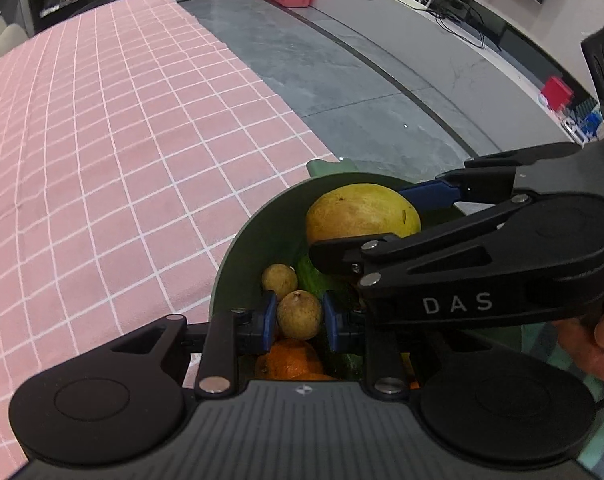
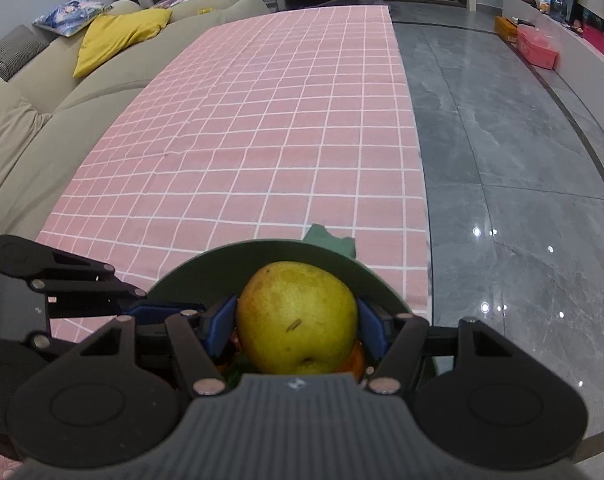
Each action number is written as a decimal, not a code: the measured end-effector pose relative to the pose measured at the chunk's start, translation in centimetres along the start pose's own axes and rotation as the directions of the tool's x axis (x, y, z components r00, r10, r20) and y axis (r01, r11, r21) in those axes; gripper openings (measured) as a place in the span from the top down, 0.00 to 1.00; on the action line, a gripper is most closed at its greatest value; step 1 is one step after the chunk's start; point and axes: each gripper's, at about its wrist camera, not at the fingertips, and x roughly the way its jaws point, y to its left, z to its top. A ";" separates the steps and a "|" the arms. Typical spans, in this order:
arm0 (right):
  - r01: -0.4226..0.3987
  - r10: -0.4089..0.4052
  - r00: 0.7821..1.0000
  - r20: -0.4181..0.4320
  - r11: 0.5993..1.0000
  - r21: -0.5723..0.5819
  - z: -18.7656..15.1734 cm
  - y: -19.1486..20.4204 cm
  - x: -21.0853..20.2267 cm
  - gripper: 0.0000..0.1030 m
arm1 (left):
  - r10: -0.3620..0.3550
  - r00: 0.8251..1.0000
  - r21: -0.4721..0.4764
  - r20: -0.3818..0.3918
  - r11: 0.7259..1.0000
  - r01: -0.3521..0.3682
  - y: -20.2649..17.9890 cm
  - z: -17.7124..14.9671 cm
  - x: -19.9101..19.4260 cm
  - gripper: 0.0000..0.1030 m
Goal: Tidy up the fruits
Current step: 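Open both tools to drop the brown fruit and pear into the colander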
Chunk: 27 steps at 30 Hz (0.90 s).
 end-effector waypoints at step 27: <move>0.060 -0.060 0.991 0.123 0.998 0.009 1.3 1.0 -5.8 0.30 | 0.041 0.986 -0.030 0.161 0.999 -0.036 0.7 0.0 -6.5 0.41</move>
